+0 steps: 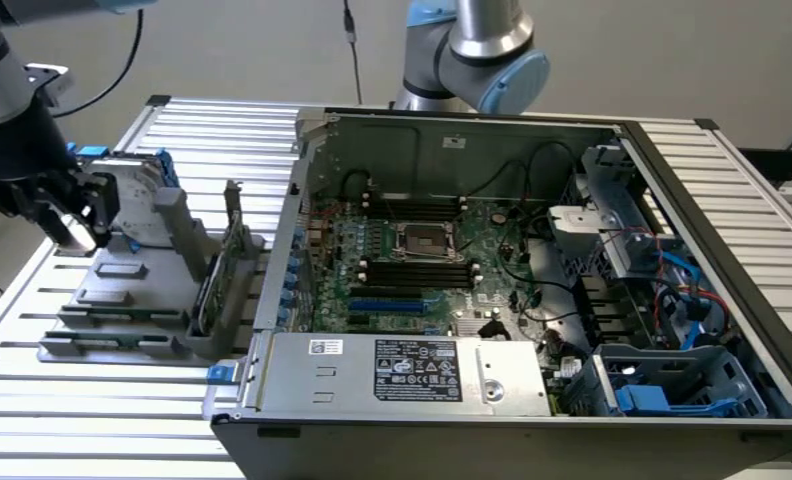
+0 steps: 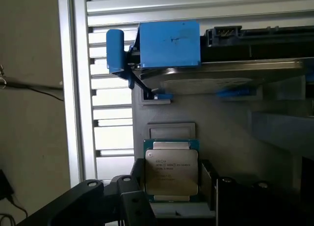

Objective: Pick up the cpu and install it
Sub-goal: 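Pick up the cpu and move it towards the insertion slot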

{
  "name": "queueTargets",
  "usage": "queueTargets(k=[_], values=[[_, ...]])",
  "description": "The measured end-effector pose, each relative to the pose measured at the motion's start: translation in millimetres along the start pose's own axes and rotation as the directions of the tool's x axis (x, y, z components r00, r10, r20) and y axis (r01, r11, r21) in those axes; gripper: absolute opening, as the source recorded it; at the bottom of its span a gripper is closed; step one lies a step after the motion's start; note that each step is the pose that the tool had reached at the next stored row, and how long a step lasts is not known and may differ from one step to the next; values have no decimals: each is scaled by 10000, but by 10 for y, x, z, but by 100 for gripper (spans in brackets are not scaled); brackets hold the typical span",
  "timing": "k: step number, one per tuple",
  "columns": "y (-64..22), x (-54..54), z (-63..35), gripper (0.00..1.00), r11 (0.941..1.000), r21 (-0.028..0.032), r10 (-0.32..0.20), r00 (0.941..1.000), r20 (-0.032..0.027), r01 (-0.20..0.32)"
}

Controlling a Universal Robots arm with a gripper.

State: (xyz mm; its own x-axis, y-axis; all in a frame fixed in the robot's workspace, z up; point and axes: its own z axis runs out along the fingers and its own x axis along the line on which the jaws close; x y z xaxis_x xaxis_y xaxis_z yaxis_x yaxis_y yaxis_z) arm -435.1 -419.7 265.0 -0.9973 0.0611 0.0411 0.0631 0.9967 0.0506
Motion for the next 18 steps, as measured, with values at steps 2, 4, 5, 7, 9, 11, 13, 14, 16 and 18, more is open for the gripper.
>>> queueTargets(k=[2,4,5,7,9,11,13,14,16,18], values=[[12,3,-89,55,10000,-1,-1,10000,1,1],[24,-1,-179,55,10000,1,-1,10000,-3,1],[29,-8,-224,55,10000,1,-4,10000,-3,4],[38,-35,-316,55,10000,2,-14,10000,-13,14],[44,-70,-407,55,10000,2,-35,10000,-22,35],[52,-113,-503,55,10000,4,-55,10000,-37,55],[59,-157,-593,55,10000,6,-73,10000,-54,73],[63,-182,-639,55,10000,7,-81,9999,-63,81],[72,-240,-732,55,10000,7,-96,9999,-83,96],[82,-312,-825,55,9999,9,-102,9999,-115,102]])
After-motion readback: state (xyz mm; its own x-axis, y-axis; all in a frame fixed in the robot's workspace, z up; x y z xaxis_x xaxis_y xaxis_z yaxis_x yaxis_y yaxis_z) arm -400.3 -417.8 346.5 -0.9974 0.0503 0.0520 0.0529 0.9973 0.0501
